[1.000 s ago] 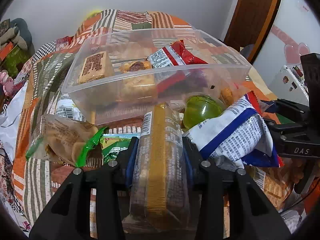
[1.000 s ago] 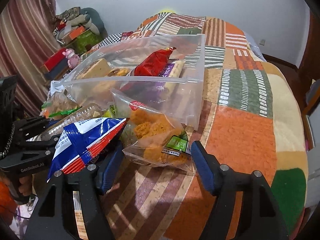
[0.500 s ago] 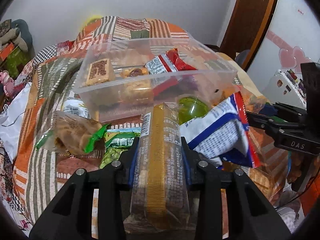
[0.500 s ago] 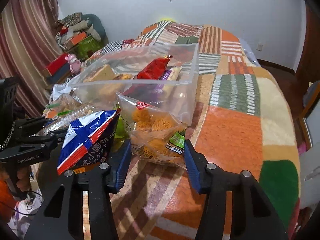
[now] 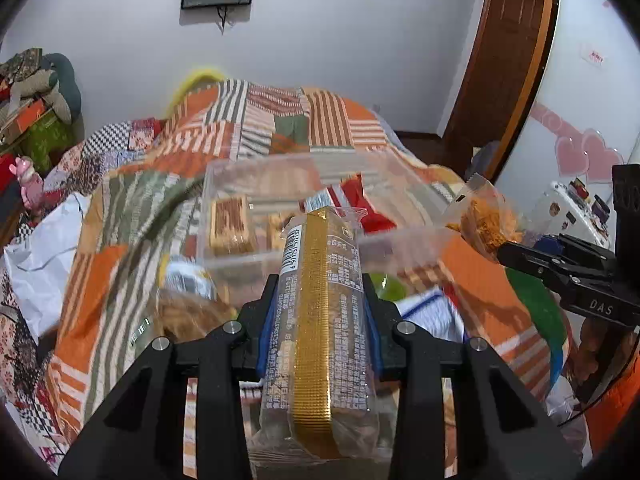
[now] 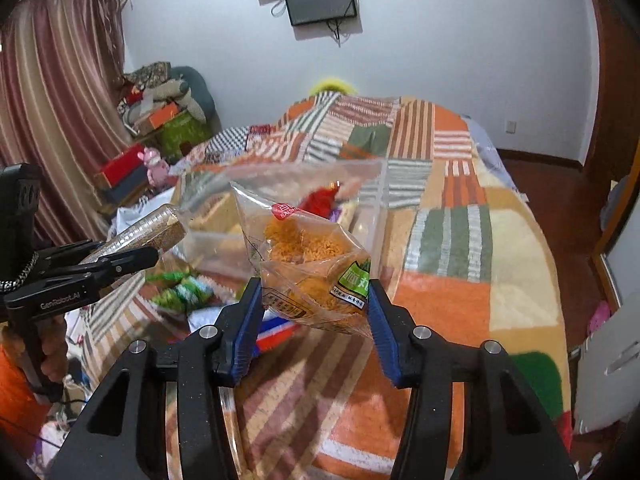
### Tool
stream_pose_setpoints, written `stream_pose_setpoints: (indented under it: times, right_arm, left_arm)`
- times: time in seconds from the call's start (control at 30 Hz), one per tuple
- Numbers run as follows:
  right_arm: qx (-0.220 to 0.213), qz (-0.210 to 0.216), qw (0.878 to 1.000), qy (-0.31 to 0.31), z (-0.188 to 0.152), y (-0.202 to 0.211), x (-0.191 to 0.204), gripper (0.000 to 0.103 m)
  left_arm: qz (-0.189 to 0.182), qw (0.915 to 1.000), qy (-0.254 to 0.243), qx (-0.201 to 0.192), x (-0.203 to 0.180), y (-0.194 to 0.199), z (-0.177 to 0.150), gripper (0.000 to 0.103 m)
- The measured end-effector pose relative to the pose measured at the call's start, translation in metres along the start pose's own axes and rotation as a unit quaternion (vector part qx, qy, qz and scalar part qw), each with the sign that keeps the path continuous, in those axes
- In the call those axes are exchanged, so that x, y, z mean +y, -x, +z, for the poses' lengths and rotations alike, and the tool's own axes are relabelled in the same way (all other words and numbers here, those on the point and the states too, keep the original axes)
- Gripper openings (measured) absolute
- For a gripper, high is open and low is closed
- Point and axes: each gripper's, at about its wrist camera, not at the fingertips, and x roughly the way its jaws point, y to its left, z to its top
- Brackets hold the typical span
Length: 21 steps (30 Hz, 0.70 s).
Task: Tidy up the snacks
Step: 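Lower both held packs into the clear box and open both tools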
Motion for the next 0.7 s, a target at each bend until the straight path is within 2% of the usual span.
stream_pose_setpoints:
  times: [0.37,0.7]
  right_arm:
    - [-0.039,0.004,0.999,-0.007,0.034,-0.009,-0.001,0.047]
    - [-0.048,0.0,0.999,-0.014,0.057,-0.031,-0.004,0.047]
  left_arm:
    - [0.008,0.9995,0.004,-0.03,0.007,-0.01,0.042,0.036]
    - [0.01,0.9996,0.012,-0.025,0.013,-0.041,0.069,0.036]
